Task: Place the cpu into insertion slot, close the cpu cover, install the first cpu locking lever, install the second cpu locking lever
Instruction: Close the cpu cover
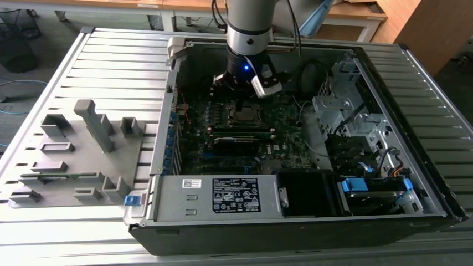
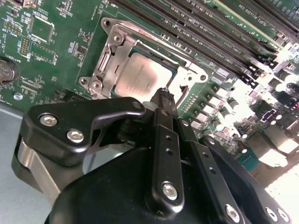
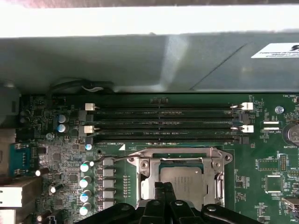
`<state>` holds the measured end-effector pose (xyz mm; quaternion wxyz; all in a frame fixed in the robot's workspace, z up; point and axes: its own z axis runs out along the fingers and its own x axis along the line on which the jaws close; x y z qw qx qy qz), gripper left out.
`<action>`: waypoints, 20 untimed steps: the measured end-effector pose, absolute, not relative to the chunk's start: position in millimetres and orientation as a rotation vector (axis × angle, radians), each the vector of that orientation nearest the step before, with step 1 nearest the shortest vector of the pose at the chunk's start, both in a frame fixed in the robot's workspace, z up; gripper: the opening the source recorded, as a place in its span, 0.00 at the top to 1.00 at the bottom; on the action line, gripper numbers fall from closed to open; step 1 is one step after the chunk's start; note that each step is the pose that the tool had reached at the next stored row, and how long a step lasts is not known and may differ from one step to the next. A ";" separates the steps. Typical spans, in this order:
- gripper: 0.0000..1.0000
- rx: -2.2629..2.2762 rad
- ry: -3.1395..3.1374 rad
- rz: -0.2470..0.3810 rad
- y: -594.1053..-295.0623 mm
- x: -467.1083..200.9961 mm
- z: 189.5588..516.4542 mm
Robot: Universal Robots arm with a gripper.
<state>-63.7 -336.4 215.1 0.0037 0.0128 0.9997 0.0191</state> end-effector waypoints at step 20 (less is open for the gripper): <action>0.89 0.040 3.132 0.060 -342.5 -75.7 211.6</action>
